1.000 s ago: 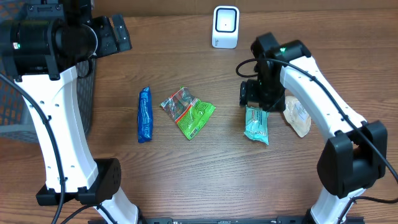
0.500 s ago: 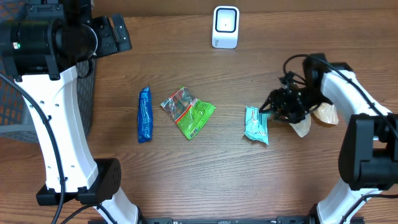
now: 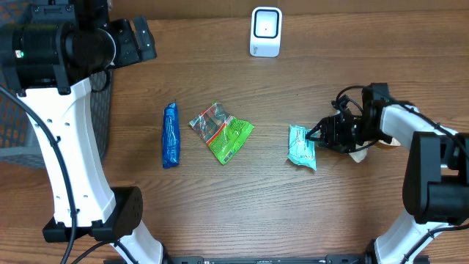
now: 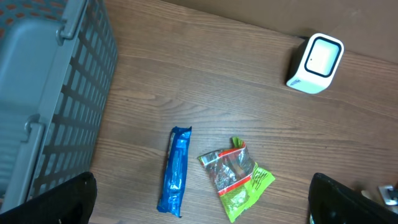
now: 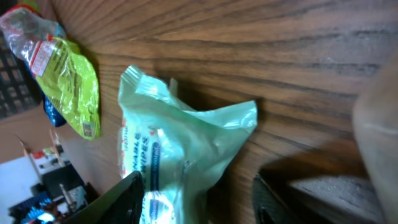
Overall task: Scan the item barcode
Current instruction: 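Open the right gripper and withdraw it to the right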
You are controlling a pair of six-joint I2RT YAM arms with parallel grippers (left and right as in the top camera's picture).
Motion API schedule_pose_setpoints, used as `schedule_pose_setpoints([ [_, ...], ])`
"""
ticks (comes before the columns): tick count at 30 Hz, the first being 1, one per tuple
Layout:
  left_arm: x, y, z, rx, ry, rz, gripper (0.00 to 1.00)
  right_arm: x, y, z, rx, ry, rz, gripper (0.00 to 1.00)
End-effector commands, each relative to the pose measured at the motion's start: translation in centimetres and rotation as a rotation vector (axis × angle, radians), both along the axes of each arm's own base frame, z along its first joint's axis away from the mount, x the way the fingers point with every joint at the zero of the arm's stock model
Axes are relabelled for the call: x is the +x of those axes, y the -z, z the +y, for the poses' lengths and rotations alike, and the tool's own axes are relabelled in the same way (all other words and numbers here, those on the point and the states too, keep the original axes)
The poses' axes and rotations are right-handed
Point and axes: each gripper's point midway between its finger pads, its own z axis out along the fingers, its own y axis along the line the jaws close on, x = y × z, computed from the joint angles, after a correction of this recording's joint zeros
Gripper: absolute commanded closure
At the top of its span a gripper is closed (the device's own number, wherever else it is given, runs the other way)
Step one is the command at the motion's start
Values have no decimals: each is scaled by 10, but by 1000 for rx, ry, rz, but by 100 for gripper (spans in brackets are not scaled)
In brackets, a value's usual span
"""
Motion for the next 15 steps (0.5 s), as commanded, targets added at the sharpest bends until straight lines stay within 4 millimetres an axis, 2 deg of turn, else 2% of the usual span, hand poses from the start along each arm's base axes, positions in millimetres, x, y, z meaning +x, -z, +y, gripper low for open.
schedule_pose_setpoints([
  [1, 3, 6, 0, -23, -16, 19, 0, -4, 4, 4, 36, 31, 22, 45],
  [5, 3, 6, -1, -23, -13, 19, 0, -6, 6, 7, 61, 29, 7, 52],
  [8, 3, 6, -1, -24, -12, 19, 0, -9, 7, 8, 62, 28, 15, 63],
  [12, 3, 6, -1, -23, -12, 19, 0, -10, 6, 10, 73, 23, 21, 84],
  [15, 3, 6, -1, -23, -12, 19, 0, -12, 5, 11, 78, 24, 30, 92],
])
